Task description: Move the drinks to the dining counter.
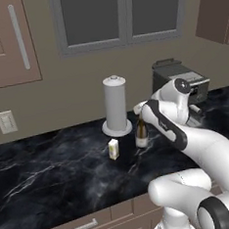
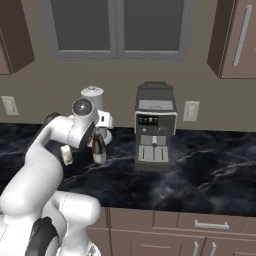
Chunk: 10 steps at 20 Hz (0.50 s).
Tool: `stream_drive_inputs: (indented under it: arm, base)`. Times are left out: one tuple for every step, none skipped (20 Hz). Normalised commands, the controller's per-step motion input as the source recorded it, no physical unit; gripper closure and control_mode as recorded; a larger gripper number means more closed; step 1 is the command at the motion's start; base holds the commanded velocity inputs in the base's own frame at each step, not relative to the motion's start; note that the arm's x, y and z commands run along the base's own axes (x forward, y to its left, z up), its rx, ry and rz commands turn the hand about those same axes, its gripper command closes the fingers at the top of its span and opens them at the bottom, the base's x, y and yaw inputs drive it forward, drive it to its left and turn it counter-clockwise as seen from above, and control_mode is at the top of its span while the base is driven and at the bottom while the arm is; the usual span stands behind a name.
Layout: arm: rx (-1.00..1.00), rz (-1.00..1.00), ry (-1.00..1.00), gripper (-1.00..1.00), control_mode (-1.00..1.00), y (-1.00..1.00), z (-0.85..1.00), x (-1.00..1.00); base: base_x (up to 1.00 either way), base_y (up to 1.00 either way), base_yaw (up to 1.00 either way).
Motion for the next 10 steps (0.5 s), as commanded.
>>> stream_drive_inputs:
  arm:
    - [0.02,0.00,0.00,-1.00,-1.00,0.00,-0.05,0.07]
    - [0.03,0.00,0.00,-1.00,-1.00,0.00,-0.04,0.00]
    - [0.03,0.00,0.00,-1.00,-1.00,0.00,-0.01,0.00]
    - [0.05,0.00,0.00,-1.00,-1.00,0.00,-0.02,0.00]
    - [0.07,0.00,0.00,-1.00,-1.00,0.00,-0.05,0.00]
    - [0.07,0.00,0.00,-1.00,-1.00,0.00,-0.07,0.00]
    - [0.07,0.00,0.00,-1.00,-1.00,0.00,-0.09,0.00]
    - [0.07,0.00,0.00,-1.00,-1.00,0.00,-0.11,0.00]
    - [0.07,0.00,0.00,-1.00,-1.00,0.00,-0.16,0.00]
    - [0.08,0.00,0.00,-1.00,-1.00,0.00,-0.21,0.00]
  base:
    - [0.00,0.00,0.00]
    - [0.00,0.00,0.00]
    - [0.00,0.00,0.00]
    - [0.00,0.00,0.00]
    - [0.00,0.00,0.00]
    - [0.00,0.00,0.00]
    - [0.00,0.00,0.00]
    - [0.00,0.00,0.00]
    - [0.00,0.00,0.00]
    - [0.00,0.00,0.00]
